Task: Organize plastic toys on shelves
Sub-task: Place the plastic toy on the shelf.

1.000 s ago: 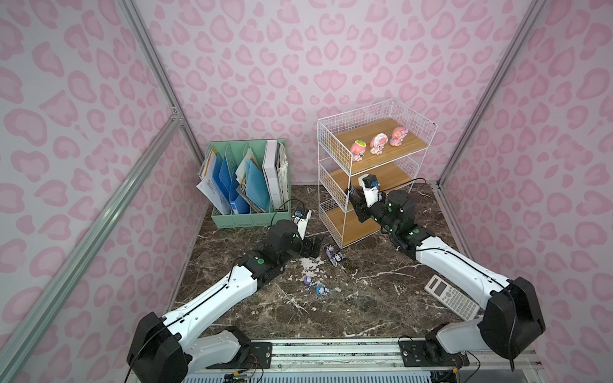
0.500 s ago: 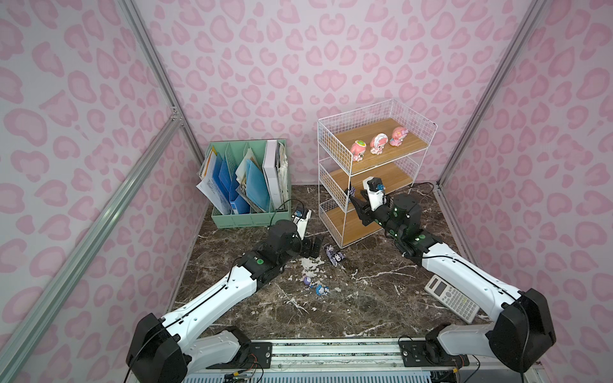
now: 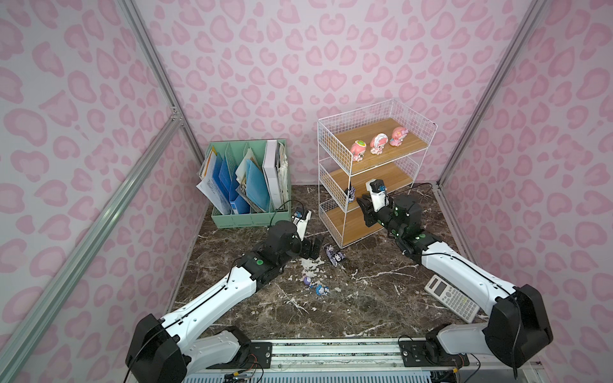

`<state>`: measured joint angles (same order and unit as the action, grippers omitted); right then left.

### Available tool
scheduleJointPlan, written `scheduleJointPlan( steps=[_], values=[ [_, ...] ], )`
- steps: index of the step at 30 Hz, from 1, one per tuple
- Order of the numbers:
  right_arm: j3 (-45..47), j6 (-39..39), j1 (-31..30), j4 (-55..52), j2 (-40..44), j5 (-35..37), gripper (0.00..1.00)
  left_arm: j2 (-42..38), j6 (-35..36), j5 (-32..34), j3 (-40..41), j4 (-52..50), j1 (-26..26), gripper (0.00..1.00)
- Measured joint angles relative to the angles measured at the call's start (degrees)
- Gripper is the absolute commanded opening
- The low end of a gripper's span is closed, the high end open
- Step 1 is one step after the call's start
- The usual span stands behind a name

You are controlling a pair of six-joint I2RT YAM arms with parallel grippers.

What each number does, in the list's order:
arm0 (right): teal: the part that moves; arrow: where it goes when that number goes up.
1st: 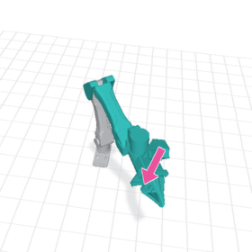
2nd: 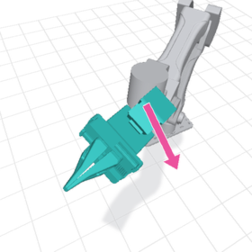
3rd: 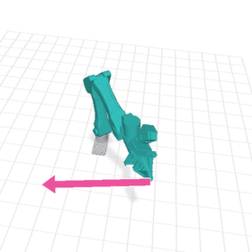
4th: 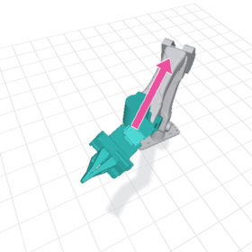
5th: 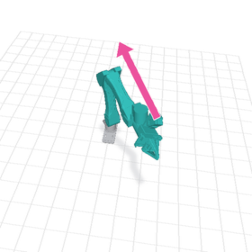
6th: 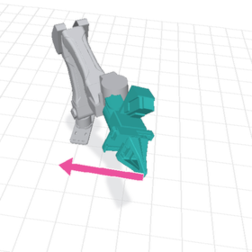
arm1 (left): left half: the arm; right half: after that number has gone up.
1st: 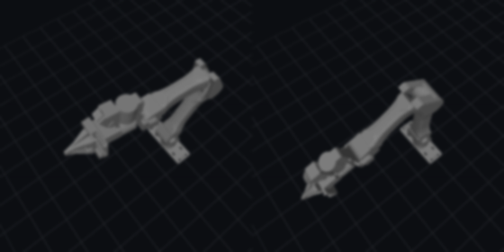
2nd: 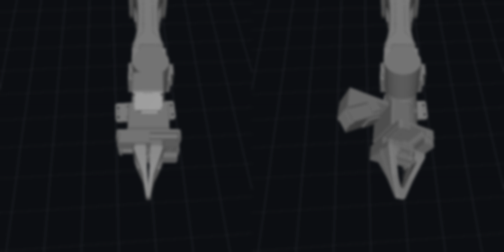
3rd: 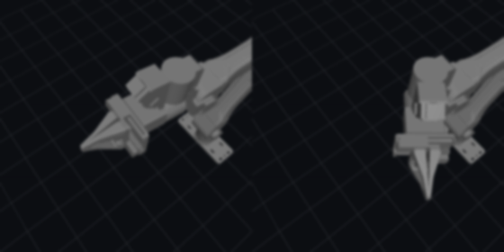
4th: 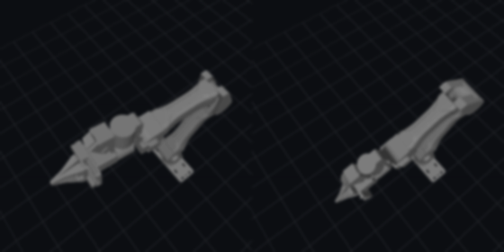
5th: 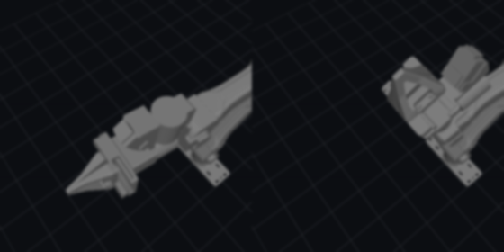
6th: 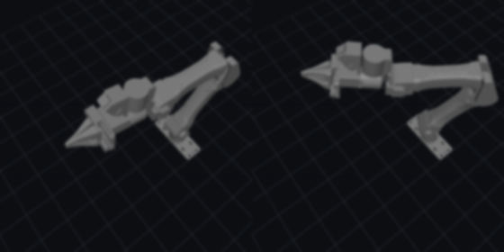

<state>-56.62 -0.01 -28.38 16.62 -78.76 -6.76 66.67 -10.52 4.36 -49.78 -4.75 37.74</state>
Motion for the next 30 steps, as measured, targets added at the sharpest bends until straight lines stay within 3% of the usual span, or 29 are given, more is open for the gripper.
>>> scheduleJointPlan(
  steps=[30],
  values=[
    [-1.2, -1.5, 0.2, 0.3, -2.8, -3.0, 0.26, 0.2, 0.1, -0.2, 0.0, 0.0, 0.0, 0.99]
  ],
)
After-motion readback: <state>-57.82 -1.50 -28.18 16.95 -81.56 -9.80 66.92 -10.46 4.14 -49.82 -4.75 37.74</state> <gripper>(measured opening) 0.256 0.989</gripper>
